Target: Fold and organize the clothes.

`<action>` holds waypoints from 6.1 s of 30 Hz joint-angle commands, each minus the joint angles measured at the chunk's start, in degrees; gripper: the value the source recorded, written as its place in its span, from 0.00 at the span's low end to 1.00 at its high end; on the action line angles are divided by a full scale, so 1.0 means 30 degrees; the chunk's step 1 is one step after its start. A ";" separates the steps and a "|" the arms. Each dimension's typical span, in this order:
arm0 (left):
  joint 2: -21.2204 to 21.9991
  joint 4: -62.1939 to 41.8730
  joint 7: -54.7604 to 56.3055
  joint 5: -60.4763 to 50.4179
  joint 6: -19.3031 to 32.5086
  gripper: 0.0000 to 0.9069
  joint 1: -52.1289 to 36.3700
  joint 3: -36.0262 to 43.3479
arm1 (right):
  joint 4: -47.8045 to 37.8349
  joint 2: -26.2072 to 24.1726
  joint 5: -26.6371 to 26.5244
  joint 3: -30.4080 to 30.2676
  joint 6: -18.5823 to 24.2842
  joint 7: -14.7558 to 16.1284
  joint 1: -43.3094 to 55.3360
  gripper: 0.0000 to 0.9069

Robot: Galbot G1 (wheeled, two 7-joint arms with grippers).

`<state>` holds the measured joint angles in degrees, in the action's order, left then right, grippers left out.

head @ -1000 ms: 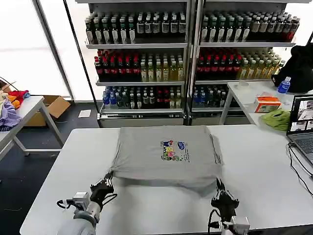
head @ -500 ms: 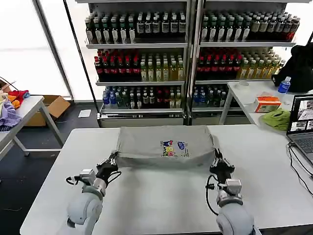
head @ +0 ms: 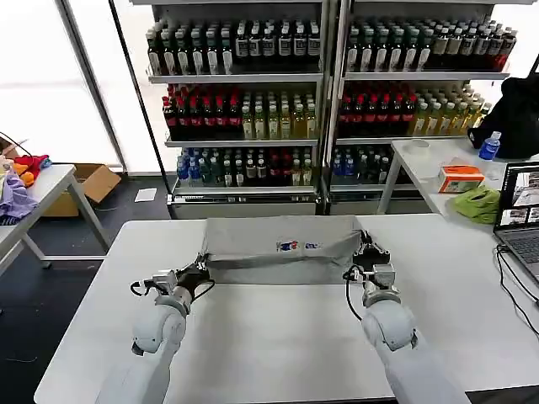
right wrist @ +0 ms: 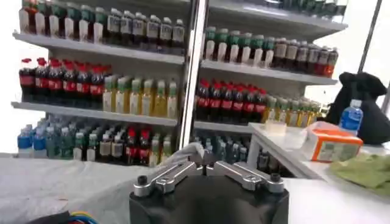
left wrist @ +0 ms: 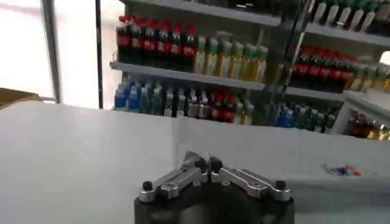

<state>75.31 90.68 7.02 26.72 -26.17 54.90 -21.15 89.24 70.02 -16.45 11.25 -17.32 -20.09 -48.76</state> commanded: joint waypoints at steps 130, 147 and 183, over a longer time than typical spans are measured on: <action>-0.0237 1.1343 0.0859 -0.3797 0.0292 0.00 1.5050 -0.2722 | 1.0369 -0.1868 -0.0956 0.1655 -0.1027 -0.4474 -1.5415 0.49; 0.0147 1.4861 0.0717 -0.4169 -0.0014 1.00 1.4478 -0.3137 | 1.2987 -0.2091 -0.0794 0.2835 -0.0681 -0.4168 -1.5761 1.00; -0.4516 0.1451 -0.2740 0.0630 -0.1671 1.00 -0.1105 0.1267 | -0.1502 -0.4020 -0.4493 -0.2782 -0.3391 0.3186 0.5109 1.00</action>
<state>62.96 109.80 -0.47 27.44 -30.24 64.80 -24.44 96.80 56.77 -29.13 8.39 -25.71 -11.99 -45.89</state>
